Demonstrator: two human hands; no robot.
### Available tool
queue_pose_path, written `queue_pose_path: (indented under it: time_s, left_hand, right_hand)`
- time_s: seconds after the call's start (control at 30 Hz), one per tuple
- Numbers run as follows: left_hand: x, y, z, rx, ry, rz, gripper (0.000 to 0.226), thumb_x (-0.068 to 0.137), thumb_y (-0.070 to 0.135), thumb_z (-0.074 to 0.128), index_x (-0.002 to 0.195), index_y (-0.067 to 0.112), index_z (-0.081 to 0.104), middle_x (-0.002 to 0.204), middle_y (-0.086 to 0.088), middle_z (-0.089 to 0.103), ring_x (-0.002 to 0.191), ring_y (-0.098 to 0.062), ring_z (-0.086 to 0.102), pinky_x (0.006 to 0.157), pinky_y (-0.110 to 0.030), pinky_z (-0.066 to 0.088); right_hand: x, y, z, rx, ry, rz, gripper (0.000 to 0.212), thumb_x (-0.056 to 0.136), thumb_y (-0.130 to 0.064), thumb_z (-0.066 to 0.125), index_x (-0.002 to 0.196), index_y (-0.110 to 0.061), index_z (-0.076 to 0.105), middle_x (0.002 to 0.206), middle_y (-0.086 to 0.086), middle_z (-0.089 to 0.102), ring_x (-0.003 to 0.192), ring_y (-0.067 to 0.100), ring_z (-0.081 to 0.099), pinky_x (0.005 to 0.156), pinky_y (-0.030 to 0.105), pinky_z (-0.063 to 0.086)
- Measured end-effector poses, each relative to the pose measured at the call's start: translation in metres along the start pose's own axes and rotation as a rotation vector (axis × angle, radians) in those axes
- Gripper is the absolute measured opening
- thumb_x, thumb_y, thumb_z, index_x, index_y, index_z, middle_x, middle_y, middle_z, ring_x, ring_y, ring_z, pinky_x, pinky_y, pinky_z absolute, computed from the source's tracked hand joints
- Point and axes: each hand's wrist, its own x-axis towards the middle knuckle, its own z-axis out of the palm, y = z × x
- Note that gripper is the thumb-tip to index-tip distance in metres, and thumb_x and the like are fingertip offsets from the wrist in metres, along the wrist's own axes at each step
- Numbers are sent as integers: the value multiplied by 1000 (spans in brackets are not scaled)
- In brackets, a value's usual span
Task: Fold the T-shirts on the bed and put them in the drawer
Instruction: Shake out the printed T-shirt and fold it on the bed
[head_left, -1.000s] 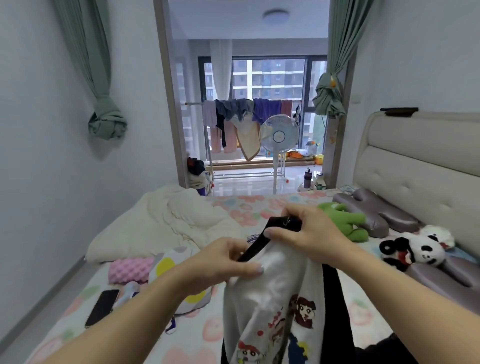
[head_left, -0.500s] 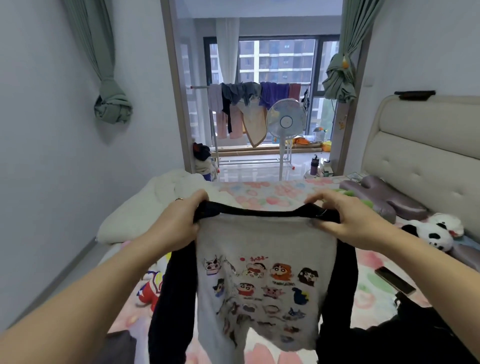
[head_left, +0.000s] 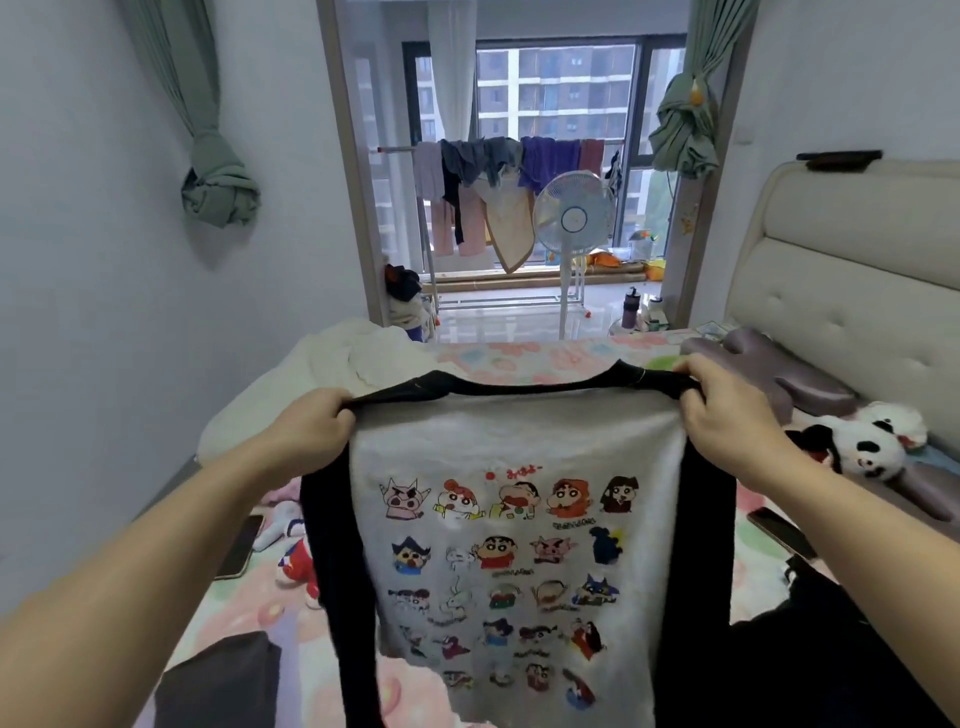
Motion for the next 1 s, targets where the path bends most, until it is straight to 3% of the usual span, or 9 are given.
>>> queue_pose_path:
  time_s: [0.1,0.27,0.43,0.53,0.67,0.77,0.83,0.93,1.0]
  left_hand:
    - [-3,-3,0,112,-13,-28,33,95,7,38,62,10,41,72,-9,50,70,-25,45,55,-30,25]
    - [-13,-7,7,-600,-172,-103,29,97,21,45,81,10,65,54,3,65,44,-10,58,42,-16,42]
    - [-1,-16,2,13,22,180,35,94,25,51,59,22,59,62,-6,63,64,-26,57,57,-32,41]
    - [7,-25,6,32,216,206,28,94,14,50,69,4,59,71,-29,59,73,-44,56,61,-41,37]
    - [4,-39,16,-44,358,59,21,94,15,47,90,9,67,82,-10,62,84,-32,57,63,-30,28]
    - [-6,-50,21,54,422,66,22,94,14,46,93,4,65,91,-22,65,92,-40,58,67,-34,33]
    - [-17,-57,16,271,499,126,30,95,21,45,91,0,65,89,-29,64,86,-43,57,63,-37,33]
    - [-31,-66,0,413,371,180,39,91,36,53,86,0,67,74,-23,62,73,-39,58,59,-37,36]
    - [-40,-67,-10,334,202,208,35,85,37,65,68,6,67,53,-5,59,56,-28,55,57,-31,40]
  right_hand:
    - [-2,7,3,-89,11,-42,26,88,0,45,108,-5,61,105,23,65,97,41,56,68,36,33]
    - [5,21,3,-89,8,99,23,89,-5,49,103,0,67,103,27,65,96,41,57,70,36,37]
    - [5,35,4,-150,32,107,26,94,-15,46,113,-10,63,114,24,62,105,42,54,74,38,38]
    - [-3,39,9,-206,96,10,22,94,-19,48,107,-8,62,103,30,62,95,47,57,70,43,40]
    - [-12,44,7,-260,134,-317,18,87,-16,63,84,2,63,69,31,62,62,46,61,51,37,40]
    - [-19,55,-1,-215,-8,-434,45,86,-43,58,59,-7,53,53,21,58,50,34,59,46,27,32]
    - [-24,59,-6,-130,-134,-493,56,83,-66,42,57,-16,47,47,-3,49,50,15,49,48,18,22]
    - [-27,69,-10,-111,-231,-583,70,85,-68,31,52,-10,52,50,-24,23,58,5,38,51,11,23]
    - [-25,83,-9,-127,-236,-538,65,86,-59,39,55,-6,61,47,-16,36,53,11,48,50,15,27]
